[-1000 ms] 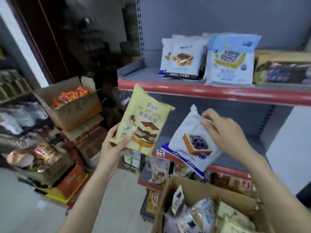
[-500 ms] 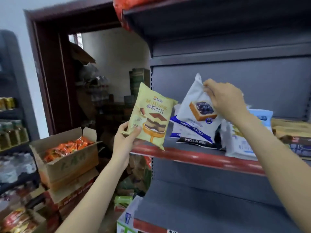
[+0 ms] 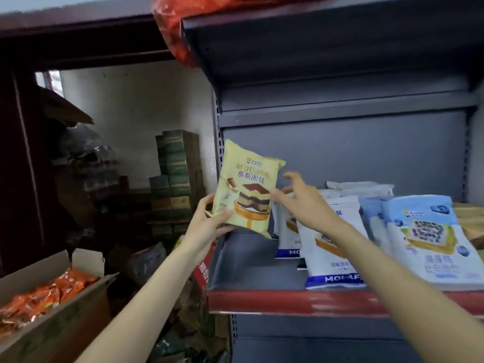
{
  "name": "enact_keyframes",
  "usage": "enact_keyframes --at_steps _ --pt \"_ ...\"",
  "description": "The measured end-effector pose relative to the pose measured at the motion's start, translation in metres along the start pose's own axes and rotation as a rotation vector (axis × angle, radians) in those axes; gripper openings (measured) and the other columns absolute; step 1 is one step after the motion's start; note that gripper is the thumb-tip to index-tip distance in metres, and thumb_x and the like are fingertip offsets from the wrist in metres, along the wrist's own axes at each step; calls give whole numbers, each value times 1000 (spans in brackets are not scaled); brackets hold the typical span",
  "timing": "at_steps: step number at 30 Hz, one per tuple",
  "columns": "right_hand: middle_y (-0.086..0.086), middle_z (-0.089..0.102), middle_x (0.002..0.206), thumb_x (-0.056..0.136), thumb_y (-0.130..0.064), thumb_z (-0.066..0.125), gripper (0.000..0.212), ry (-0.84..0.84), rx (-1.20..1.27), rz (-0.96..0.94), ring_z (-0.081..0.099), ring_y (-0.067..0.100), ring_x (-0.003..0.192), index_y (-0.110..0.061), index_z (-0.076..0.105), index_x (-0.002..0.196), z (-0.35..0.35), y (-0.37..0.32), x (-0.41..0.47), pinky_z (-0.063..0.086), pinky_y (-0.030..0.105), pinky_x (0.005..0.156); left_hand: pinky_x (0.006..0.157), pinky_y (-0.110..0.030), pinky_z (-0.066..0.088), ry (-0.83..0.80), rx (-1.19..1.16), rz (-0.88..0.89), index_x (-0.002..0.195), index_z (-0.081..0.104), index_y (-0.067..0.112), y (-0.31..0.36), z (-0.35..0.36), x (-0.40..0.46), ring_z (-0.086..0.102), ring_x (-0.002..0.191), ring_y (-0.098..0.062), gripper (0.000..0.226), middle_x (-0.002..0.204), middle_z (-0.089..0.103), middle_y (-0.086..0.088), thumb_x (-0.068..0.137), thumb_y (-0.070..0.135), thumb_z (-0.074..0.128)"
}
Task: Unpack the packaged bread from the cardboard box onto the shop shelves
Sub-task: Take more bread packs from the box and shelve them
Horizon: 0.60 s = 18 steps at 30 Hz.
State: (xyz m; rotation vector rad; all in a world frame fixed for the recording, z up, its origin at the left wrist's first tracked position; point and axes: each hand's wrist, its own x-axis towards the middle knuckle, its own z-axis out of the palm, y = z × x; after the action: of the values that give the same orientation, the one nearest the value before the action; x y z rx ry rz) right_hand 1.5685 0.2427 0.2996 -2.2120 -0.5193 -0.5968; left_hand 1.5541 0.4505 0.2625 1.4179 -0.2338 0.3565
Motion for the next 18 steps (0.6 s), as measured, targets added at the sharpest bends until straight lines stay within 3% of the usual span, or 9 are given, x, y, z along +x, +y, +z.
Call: enact_keyframes --at_steps 2,4,6,8,9,11,14,16,18 --pt "-2 56 124 90 -41 57 75 -102 195 45 57 19 110 -24 10 146 27 -9 11 48 35 90 80 -34 58 -20 -109 -29 135 39 19 -5 -4 15 66 101 -20 54 119 62 -7 88 4 61" --pt "-4 51 131 86 -30 66 87 -75 440 83 55 12 112 -26 4 146 48 -8 25 46 23 86 83 -34 57 -33 -120 -32 136 40 18 -12 -8 27 65 104 -20 56 122 62 -7 87 9 64" --pt "-2 48 134 81 -18 72 91 32 578 118 52 12 115 -23 6 145 62 -1 39 45 21 86 88 -31 53 -20 278 109 134 43 22 -19 -16 40 61 110 -15 57 126 60 0 84 28 69" --pt "0 49 133 83 -12 69 93 112 453 102 54 14 112 -24 3 147 71 8 51 45 27 86 95 -32 46 -22 710 242 138 40 25 -28 -27 51 53 119 -12 69 133 53 6 79 47 70" --pt "0 52 128 85 -11 66 92 128 312 87 57 15 105 -27 -1 147 74 14 54 46 30 81 99 -34 44 -47 803 224 142 36 24 -33 -32 55 48 124 -13 78 138 49 5 76 52 70" --pt "6 56 115 89 -11 59 91 132 21 59 59 21 90 -36 -7 146 82 20 59 47 33 70 103 -38 40 -115 886 120 147 26 23 -44 -40 62 42 132 -18 91 147 40 1 74 53 72" --pt "13 49 109 90 -9 49 86 107 -198 67 55 30 89 -43 -9 144 102 26 66 48 39 78 96 -31 42 -199 923 52 147 24 21 -57 -44 66 44 130 -19 85 147 39 -1 79 41 72" --pt "15 47 115 89 -5 46 84 115 -174 108 54 32 95 -41 -6 145 118 30 75 48 42 86 87 -22 38 -208 898 43 145 28 18 -62 -47 65 47 125 -18 75 145 43 -1 84 33 69" --pt "11 42 123 89 -1 43 82 104 -31 177 52 27 98 -33 -4 148 136 36 83 45 37 90 91 -23 36 -205 887 5 146 27 16 -69 -52 67 43 130 -19 74 146 41 -2 86 35 66"
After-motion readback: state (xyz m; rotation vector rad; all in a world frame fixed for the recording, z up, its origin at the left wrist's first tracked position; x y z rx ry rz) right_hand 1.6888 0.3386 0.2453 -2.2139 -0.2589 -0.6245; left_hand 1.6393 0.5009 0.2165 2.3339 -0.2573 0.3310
